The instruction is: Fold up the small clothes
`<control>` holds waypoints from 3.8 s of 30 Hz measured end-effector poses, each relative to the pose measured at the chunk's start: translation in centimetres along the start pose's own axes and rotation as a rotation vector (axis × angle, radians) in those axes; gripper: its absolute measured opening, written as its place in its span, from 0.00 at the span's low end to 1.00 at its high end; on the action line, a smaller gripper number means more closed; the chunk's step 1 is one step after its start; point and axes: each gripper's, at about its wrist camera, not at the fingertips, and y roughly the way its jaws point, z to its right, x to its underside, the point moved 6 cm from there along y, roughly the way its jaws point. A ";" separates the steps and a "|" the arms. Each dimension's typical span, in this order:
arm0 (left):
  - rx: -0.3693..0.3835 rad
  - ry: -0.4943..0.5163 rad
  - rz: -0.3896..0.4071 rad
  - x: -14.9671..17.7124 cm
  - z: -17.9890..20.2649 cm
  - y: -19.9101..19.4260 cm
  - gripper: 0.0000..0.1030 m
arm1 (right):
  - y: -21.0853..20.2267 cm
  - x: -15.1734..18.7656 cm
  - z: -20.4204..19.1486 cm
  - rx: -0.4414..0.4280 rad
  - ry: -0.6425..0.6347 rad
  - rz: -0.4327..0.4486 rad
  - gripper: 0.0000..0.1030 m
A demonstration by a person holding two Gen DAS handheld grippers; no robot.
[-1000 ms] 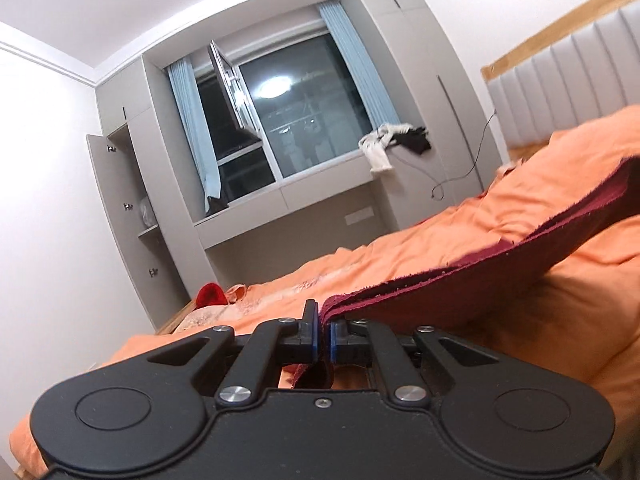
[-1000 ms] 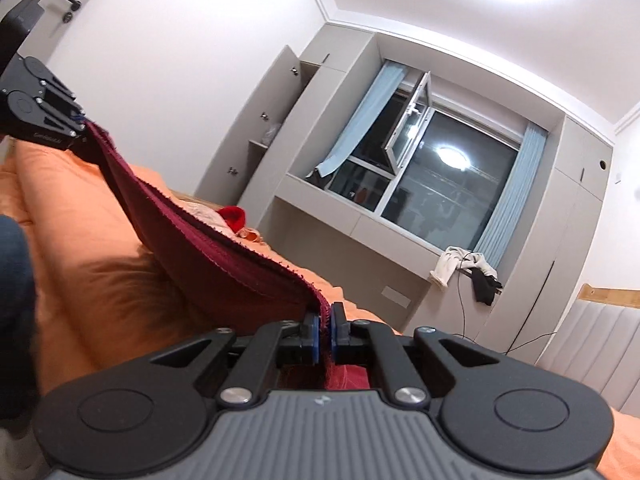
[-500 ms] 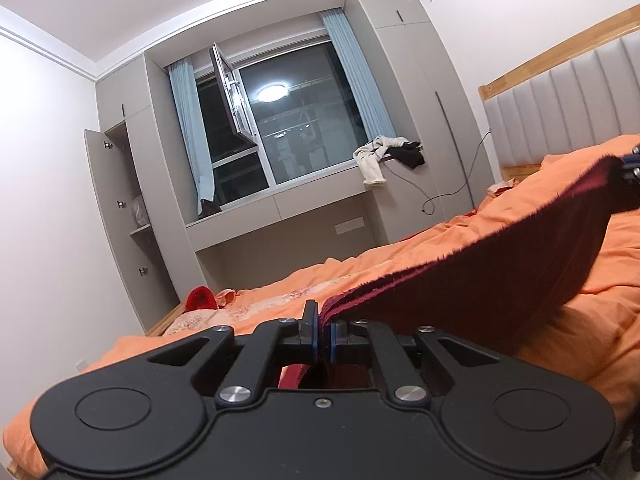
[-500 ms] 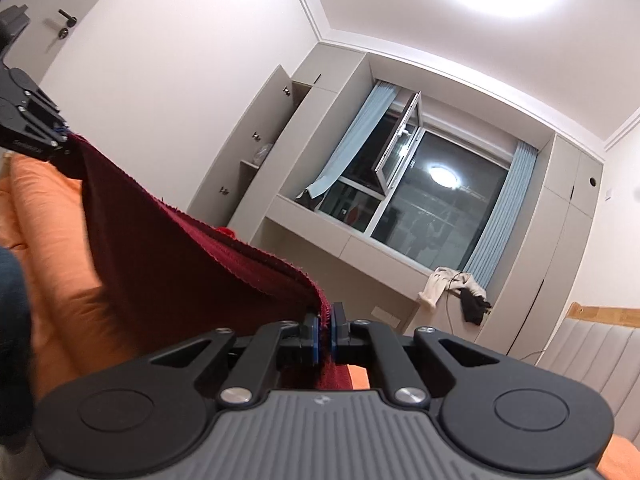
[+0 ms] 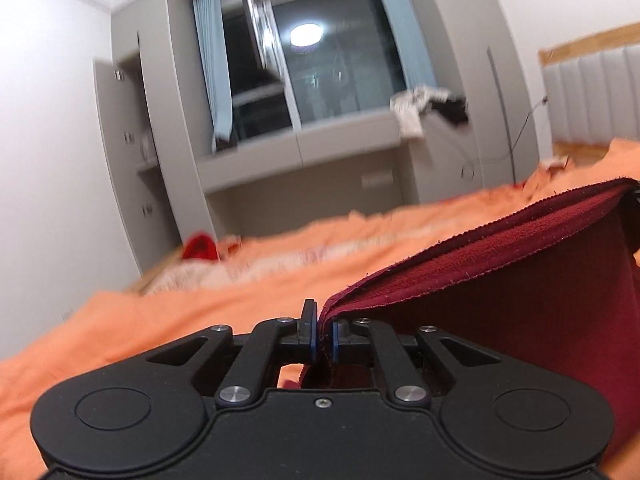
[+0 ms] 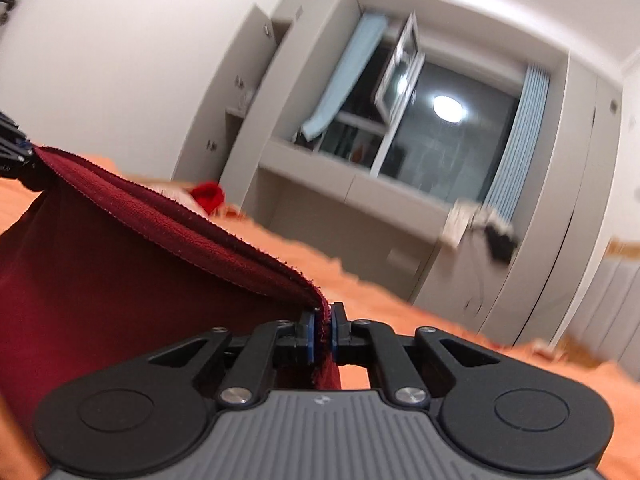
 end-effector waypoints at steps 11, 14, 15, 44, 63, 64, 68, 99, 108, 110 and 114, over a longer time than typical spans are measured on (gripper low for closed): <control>0.013 -0.081 -0.230 5.2 0.4 13.2 0.07 | 11.3 6.5 -1.1 -0.050 -0.020 -0.194 0.07; 0.014 -0.073 -0.282 6.8 0.4 14.7 0.09 | 12.6 7.6 -1.5 -0.060 -0.001 -0.230 0.11; 0.013 -0.077 -0.293 7.1 0.4 15.0 0.11 | 12.8 7.8 -1.7 -0.058 -0.001 -0.239 0.13; -0.007 -0.157 -0.335 9.6 -0.5 15.4 0.79 | 13.6 10.8 1.8 0.103 0.049 -0.295 1.00; -0.025 -0.219 -0.257 8.7 -1.5 13.4 0.85 | 13.3 13.9 9.8 0.052 0.635 -0.361 1.00; -0.035 -0.226 -0.234 8.3 -1.7 12.7 0.88 | 13.2 13.3 9.6 0.054 0.613 -0.347 1.00; -0.067 -0.252 -0.162 7.0 -2.2 9.6 0.95 | 14.3 11.3 7.9 -0.011 0.511 -0.328 1.00; 0.199 -0.545 -0.198 15.6 -1.0 -4.2 0.99 | -0.3 5.3 0.6 -0.005 0.438 -0.111 1.00; 0.190 -0.584 -0.223 15.9 -0.9 -3.6 0.99 | 0.4 5.4 -6.1 -0.052 0.340 -0.133 1.00; 0.188 -0.582 -0.223 15.9 -0.8 -3.6 0.99 | 0.8 5.6 -6.9 -0.048 0.326 -0.142 1.00; 0.188 -0.585 -0.231 16.1 -0.9 -3.3 0.99 | 1.3 6.0 -8.2 -0.046 0.303 -0.154 1.00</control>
